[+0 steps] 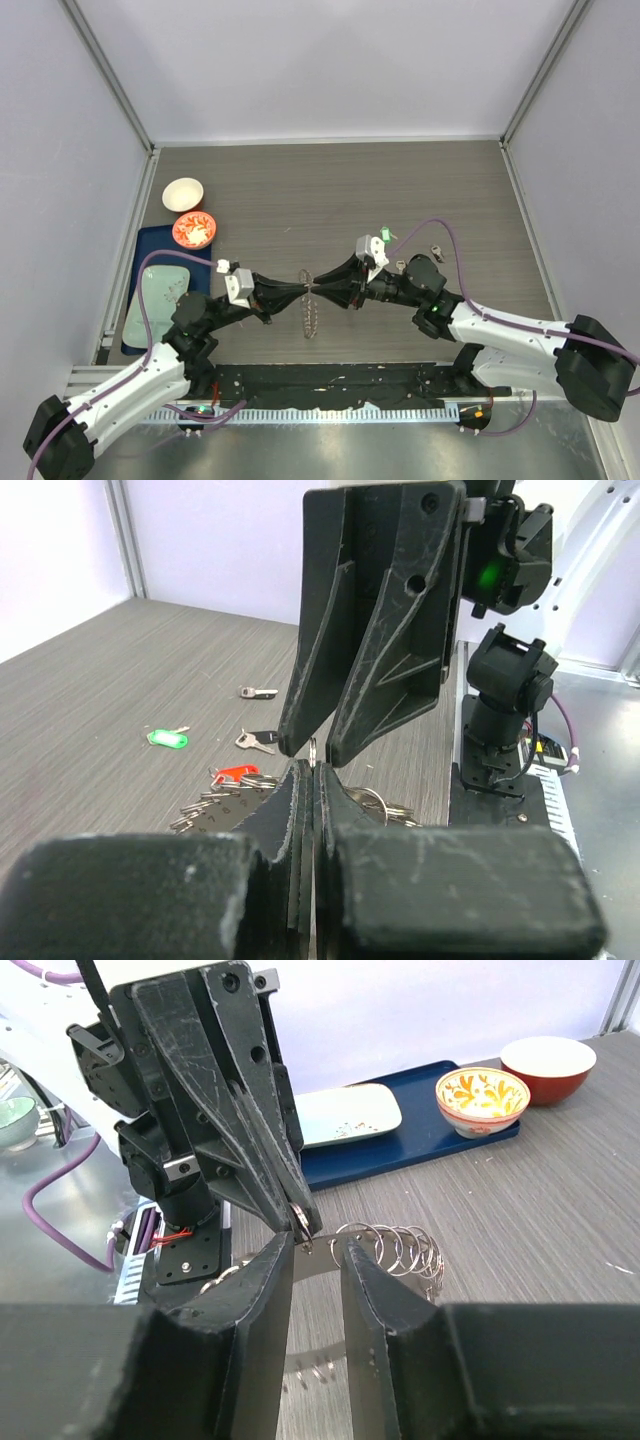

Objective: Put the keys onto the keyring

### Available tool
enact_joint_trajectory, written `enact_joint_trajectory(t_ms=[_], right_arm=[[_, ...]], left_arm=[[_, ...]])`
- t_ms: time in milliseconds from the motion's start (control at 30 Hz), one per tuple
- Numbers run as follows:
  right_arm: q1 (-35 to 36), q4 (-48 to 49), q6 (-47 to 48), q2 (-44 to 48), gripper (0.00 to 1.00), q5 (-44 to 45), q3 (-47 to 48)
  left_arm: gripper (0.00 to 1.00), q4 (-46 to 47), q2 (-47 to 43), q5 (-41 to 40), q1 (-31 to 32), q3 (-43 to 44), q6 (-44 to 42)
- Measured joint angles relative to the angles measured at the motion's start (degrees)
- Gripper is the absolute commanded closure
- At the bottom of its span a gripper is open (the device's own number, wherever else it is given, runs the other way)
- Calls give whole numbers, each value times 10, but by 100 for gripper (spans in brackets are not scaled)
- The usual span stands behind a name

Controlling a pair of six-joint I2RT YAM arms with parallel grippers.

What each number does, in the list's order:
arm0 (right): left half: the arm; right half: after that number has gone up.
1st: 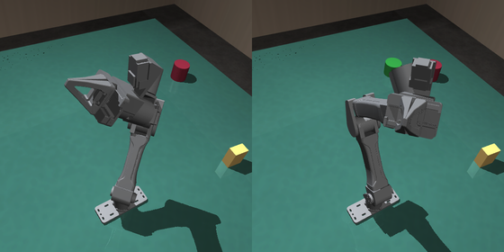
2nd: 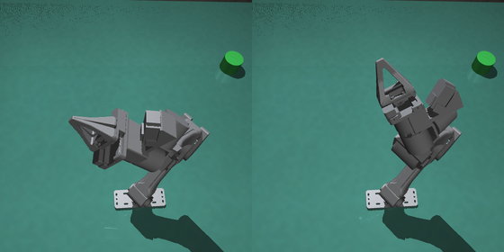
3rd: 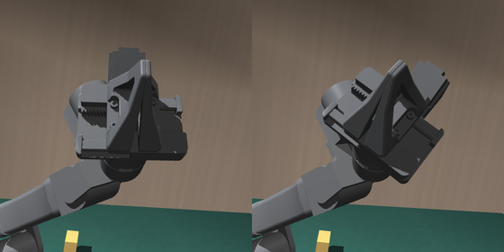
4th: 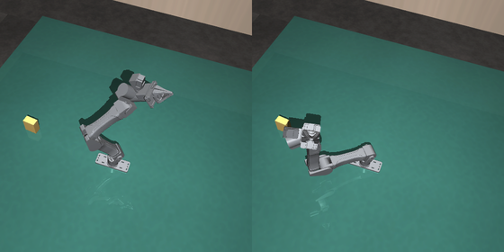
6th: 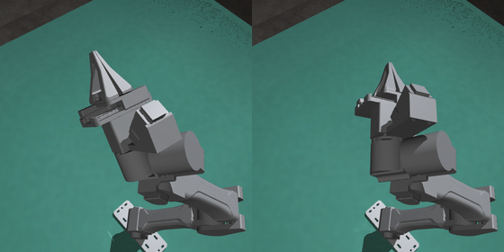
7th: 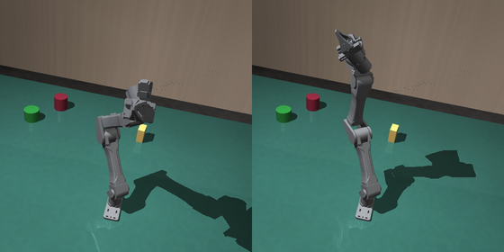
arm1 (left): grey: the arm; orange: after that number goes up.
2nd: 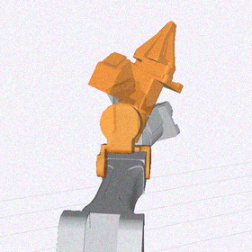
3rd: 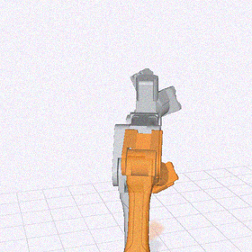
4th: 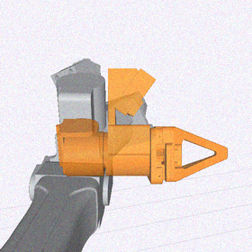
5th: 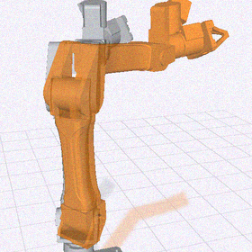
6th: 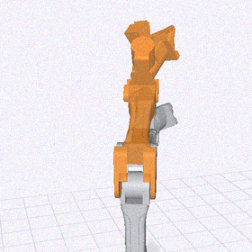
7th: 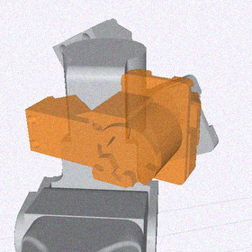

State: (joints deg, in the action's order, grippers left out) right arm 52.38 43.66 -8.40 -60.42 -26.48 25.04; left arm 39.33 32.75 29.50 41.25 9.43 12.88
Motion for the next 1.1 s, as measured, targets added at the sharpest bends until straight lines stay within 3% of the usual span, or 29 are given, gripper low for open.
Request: enact_joint_trajectory(t_ms=[500,667,900,1100], right_arm=[[-2,43,-26,-30,72,-18,-7],[-3,50,-26,-32,78,-31,-7],[-4,52,-25,-34,99,-49,-7],[-8,43,-21,-33,99,-54,-6]], left_arm=[[100,21,1,7,2,0,7],[100,25,3,11,4,0,13],[100,34,13,16,4,0,17],[95,39,26,17,4,0,17]])
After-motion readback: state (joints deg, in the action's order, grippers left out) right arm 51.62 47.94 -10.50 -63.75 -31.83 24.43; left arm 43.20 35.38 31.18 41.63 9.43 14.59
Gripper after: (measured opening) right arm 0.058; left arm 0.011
